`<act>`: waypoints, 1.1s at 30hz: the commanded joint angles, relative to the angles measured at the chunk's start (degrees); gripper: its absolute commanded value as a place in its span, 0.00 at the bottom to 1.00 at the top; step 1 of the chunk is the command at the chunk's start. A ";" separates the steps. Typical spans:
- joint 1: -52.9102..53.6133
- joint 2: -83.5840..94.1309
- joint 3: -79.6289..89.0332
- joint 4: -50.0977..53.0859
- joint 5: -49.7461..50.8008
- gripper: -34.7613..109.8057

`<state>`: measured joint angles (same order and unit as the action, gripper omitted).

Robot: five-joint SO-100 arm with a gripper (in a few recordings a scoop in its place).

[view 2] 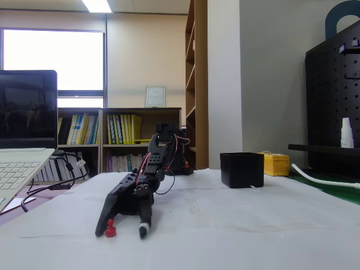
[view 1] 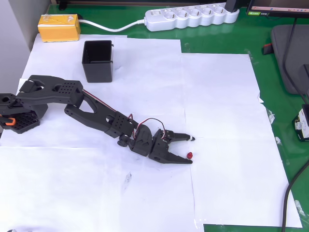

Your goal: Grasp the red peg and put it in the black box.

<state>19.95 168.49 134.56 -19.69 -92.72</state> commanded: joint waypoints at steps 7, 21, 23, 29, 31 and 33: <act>0.53 -0.09 0.88 -0.79 -0.09 0.37; 0.44 -0.18 0.44 -0.88 -0.18 0.32; 0.44 -0.18 0.35 -0.97 -0.09 0.31; 0.44 -0.18 0.26 -1.14 -0.18 0.29; 0.44 -0.18 0.26 -1.14 -0.18 0.28; 0.44 -0.18 0.26 -1.14 -0.26 0.26</act>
<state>19.95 168.49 134.12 -19.86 -92.20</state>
